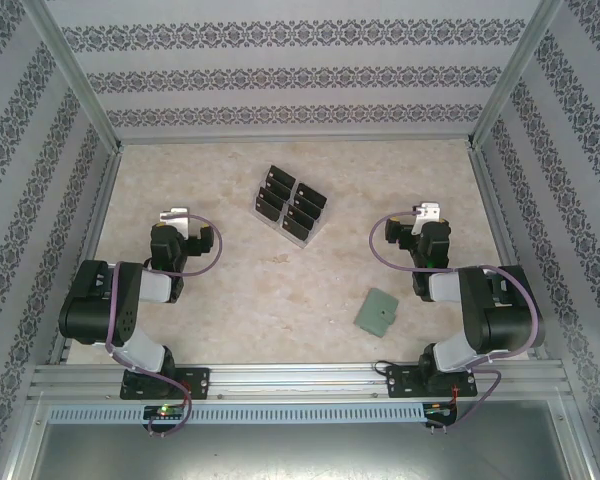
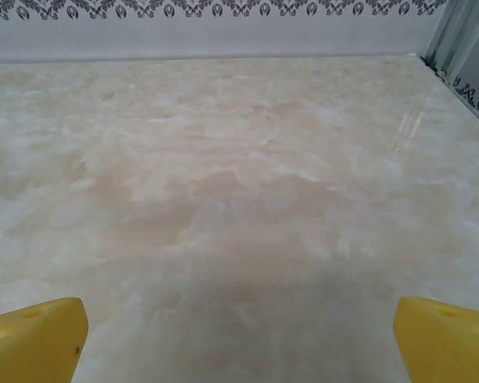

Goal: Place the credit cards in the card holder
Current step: Move the card holder to the bottom-center of the table.

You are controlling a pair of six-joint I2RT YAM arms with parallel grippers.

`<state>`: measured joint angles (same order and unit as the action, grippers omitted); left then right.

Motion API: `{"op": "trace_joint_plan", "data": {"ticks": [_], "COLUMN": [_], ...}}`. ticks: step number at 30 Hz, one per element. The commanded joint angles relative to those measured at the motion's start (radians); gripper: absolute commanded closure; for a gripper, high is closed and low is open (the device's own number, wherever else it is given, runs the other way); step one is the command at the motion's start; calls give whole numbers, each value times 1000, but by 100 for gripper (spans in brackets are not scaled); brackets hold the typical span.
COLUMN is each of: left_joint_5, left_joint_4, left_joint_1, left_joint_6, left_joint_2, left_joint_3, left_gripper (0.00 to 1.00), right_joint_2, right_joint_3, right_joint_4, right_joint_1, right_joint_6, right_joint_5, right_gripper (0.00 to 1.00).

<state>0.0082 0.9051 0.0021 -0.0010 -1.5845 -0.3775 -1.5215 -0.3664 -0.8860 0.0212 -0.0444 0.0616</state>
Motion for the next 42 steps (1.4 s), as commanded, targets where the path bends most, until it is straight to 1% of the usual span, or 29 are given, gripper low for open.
{"op": "trace_joint_plan", "data": {"ticks": [1,5,7,12,15,31,33,34,35,37,39,40,42], "left_joint_5": [15,-18,-73,-75,-63,-62,-67,-78,-99,-135,-148,-159,-168], "left_joint_4": [22,72,75,62,15,28,45,30,-11,-96,-190,-256,-411], "left_joint_1": [12,12,12,12,-1,-4,-3,-4,-4,-3,-4,-3,-4], "left_joint_6": [-6,-21,-46,-44,-20,-18,-18,-22,-29,-42,-45,-60,-123], "left_joint_2": [0,0,0,0,1,-1,7,33,70,146,212,248,324], "left_joint_3": [-14,12,15,7,-16,-9,-2,2,0,-12,-36,-64,-119], "left_gripper": [0,0,0,0,0,0,0,0,0,0,0,0,0], "right_joint_2": [12,11,11,10,10,8,30,84,142,233,299,323,369], "right_joint_3": [-20,-20,-20,-22,-22,-25,-28,-43,-73,-148,-217,-241,-272], "right_joint_4": [-4,-4,-4,-2,-1,3,1,89,216,407,553,589,662], "right_joint_1": [-4,-5,-4,-9,-9,-13,-20,-20,-18,-20,-26,-30,-39], "right_joint_6": [17,17,16,12,14,9,-10,-8,-8,-50,-121,-180,-371], "right_joint_5": [-28,-29,-29,-36,-36,-41,-36,-23,-7,10,-28,-46,-29], "right_gripper": [2,2,2,2,2,2,2,2,2,2,2,2,2]}}
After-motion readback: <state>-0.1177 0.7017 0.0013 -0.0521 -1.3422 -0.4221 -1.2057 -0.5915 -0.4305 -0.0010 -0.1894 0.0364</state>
